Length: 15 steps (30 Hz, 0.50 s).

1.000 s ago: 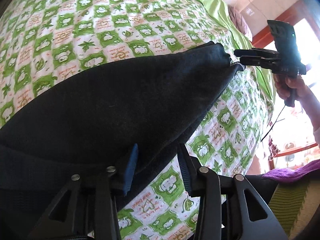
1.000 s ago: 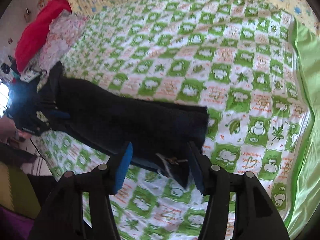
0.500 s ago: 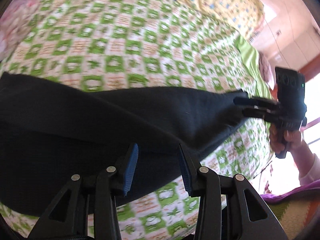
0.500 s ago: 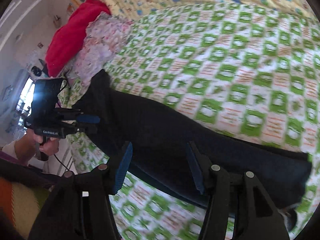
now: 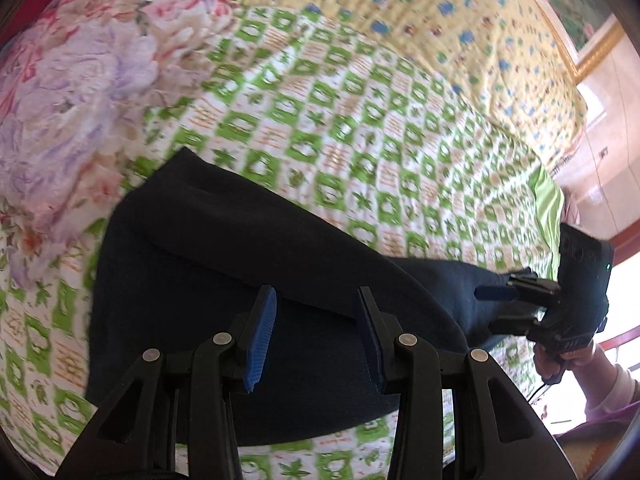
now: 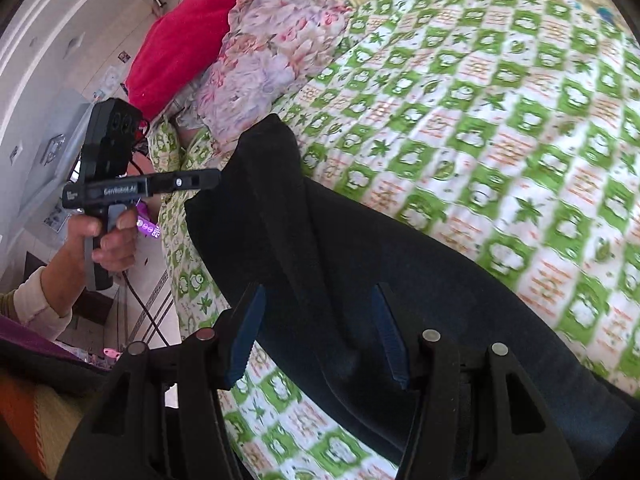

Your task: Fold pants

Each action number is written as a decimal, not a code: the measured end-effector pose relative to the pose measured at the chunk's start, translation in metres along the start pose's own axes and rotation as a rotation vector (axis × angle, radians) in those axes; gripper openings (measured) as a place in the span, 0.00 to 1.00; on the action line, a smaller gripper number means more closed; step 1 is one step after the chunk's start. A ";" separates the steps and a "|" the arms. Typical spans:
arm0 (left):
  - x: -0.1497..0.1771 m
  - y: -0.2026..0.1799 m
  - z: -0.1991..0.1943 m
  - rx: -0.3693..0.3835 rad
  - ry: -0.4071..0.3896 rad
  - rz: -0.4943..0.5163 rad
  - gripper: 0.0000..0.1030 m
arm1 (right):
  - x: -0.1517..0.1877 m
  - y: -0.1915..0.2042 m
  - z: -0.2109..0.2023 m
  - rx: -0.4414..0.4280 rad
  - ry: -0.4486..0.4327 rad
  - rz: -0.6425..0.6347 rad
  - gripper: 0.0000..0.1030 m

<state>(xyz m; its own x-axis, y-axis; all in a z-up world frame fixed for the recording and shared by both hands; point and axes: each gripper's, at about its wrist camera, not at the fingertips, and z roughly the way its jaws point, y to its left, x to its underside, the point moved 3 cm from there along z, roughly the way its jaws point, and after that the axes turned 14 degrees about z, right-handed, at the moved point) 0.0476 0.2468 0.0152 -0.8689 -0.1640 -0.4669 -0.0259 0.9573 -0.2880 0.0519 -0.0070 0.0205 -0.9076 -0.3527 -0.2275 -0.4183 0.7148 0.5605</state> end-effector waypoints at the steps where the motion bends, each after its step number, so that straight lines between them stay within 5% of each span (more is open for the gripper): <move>1: -0.003 0.009 -0.002 -0.008 -0.004 -0.012 0.40 | -0.002 0.003 0.005 -0.001 0.006 -0.005 0.55; 15: -0.046 0.081 0.008 -0.069 0.053 0.024 0.47 | -0.029 0.016 0.046 -0.003 0.052 -0.010 0.55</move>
<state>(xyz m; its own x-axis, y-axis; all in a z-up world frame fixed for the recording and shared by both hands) 0.0894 0.3301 0.0067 -0.8946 -0.1294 -0.4278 -0.0369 0.9752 -0.2180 0.0702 0.0427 -0.0005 -0.9001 -0.3912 -0.1915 -0.4275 0.7090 0.5608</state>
